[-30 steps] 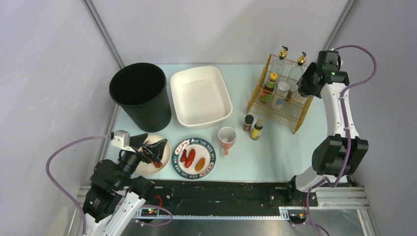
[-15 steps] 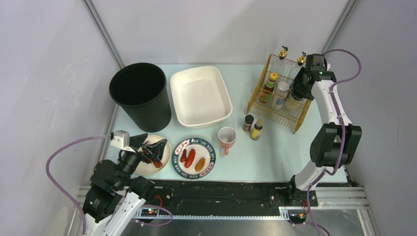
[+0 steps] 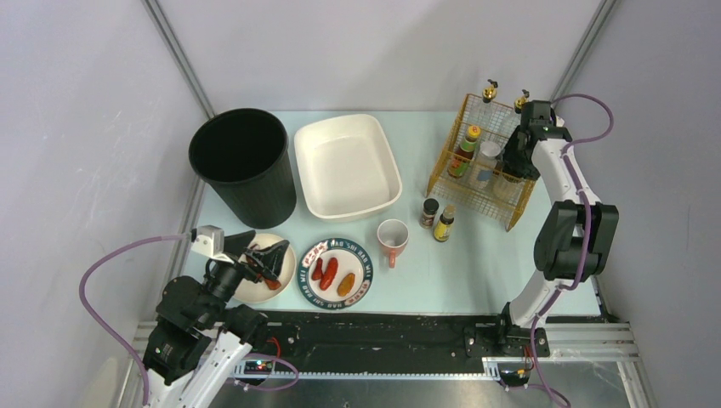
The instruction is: Clear the kitchen counter
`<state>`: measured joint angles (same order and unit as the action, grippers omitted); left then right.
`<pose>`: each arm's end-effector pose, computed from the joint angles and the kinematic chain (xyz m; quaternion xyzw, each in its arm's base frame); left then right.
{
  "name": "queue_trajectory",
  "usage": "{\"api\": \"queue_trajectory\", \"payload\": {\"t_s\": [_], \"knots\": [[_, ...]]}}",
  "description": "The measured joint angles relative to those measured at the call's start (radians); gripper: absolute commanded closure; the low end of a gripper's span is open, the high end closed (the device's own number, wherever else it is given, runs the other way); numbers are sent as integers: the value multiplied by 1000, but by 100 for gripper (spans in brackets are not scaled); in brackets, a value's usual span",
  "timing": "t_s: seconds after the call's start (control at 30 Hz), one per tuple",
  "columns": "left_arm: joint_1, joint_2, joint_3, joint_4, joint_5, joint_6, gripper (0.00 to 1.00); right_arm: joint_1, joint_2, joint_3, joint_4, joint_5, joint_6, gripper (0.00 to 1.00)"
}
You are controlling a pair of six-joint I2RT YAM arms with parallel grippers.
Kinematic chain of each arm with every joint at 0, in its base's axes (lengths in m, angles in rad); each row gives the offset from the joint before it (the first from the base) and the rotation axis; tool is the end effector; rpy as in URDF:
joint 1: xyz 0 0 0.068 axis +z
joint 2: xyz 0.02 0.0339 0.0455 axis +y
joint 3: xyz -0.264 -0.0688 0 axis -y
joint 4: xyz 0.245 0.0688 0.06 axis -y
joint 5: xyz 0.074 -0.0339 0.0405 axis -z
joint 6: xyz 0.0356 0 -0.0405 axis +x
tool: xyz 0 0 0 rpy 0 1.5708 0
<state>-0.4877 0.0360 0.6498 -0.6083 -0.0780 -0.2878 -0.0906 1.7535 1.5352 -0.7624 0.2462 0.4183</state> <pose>0.0290 -0.0123 0.3138 0.0428 0.7039 -0.2424 0.6663 0.3782 -0.0431 0.2884 0.2736 0.9100 -0.0688 0.3039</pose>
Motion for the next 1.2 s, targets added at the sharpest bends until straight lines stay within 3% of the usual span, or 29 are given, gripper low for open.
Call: {"api": "queue_trajectory", "payload": {"t_s": [0.2,0.57,0.7,0.97,1.2], "knots": [[0,0,0,0,0,0,2,2,3,0,1,5,0,38],[0,0,0,0,1,0,2,4,-21,0,-23,3,0,23],[0,0,0,0,1,0,2,13,-97,0,-37,10,2,2],[0,0,0,0,2,0,2,69,-286,0,-47,51,-11,0],[0,0,0,0,2,0,2,349,-423,0,-53,209,-103,1]]}}
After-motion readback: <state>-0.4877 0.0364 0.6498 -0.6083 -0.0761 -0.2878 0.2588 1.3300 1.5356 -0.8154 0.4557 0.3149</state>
